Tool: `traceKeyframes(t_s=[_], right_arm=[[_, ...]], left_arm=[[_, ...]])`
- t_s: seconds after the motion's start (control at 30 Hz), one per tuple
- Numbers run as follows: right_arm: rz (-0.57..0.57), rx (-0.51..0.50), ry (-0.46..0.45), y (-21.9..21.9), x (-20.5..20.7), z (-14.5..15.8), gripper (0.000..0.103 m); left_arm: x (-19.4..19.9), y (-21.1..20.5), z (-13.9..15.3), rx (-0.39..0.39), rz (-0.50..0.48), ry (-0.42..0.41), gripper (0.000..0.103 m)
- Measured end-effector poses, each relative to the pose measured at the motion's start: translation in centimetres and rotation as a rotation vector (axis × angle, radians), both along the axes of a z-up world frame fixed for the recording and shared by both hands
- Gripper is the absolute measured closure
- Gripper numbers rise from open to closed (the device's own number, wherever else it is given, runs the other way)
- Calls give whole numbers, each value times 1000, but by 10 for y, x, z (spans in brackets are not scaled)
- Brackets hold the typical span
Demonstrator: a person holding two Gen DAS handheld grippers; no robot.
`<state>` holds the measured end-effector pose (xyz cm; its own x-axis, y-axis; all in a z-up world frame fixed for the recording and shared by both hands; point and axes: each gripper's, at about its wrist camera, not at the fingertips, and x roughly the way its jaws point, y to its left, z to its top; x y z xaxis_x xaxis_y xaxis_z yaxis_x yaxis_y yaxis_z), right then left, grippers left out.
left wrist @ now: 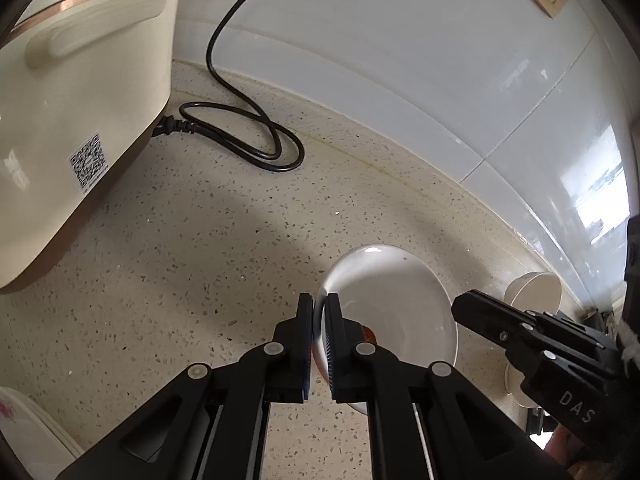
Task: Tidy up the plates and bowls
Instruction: 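Carry the bowls toward the rice cooker and open both tools, then move both tools toward the white bowls beside the stove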
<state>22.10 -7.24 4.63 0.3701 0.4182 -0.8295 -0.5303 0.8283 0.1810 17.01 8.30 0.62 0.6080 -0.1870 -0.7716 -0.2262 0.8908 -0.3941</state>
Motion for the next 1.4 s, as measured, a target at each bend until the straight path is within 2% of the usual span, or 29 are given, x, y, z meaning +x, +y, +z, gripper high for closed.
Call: traceKeyframes(t_s=[0.03, 0.1, 0.17, 0.3, 0.4, 0.47, 0.57, 0.63, 0.7, 0.73, 0.97, 1.1, 1.2, 1.4], right_arm=[[-11, -8, -1, -2, 0, -1, 87], [-33, -11, -6, -5, 1, -4, 64], [-44, -3, -2, -8, 0, -6, 52], [-80, 52, -10, -20, -3, -6, 46], [-109, 72, -51, -28, -7, -1, 41], [-127, 83, -88, -33, -11, 4, 39], [-169, 108, -159, -47, -18, 11, 28], [-202, 127, -195, -58, -21, 16, 26], [-233, 135, -224, -71, -22, 21, 26], [-242, 138, -235, -76, -23, 23, 26], [-332, 150, -339, -120, -29, 42, 21], [-379, 154, -396, -145, -29, 48, 19], [-420, 159, -443, -167, -29, 50, 18], [-505, 204, -487, -208, -26, 44, 17]], left_arm=[[-1, 0, 0, 3, 4, 2, 96], [-2, -1, 2, 17, 7, 2, 95], [-1, -2, 2, 35, 12, 3, 95], [-4, 0, 7, 38, 31, -16, 95], [-7, 1, 12, 47, 49, -24, 94], [-9, 0, 19, 79, 79, -43, 93], [-12, -6, 33, 95, 85, -100, 84], [-14, -11, 41, 101, 94, -143, 66], [-15, -19, 49, 106, 93, -191, 51], [-15, -23, 52, 109, 93, -213, 47], [-12, -70, 65, 146, 40, -320, 47], [-11, -100, 70, 191, -5, -393, 42], [-11, -116, 73, 170, -30, -443, 35], [-4, -142, 73, 160, -38, -539, 33]])
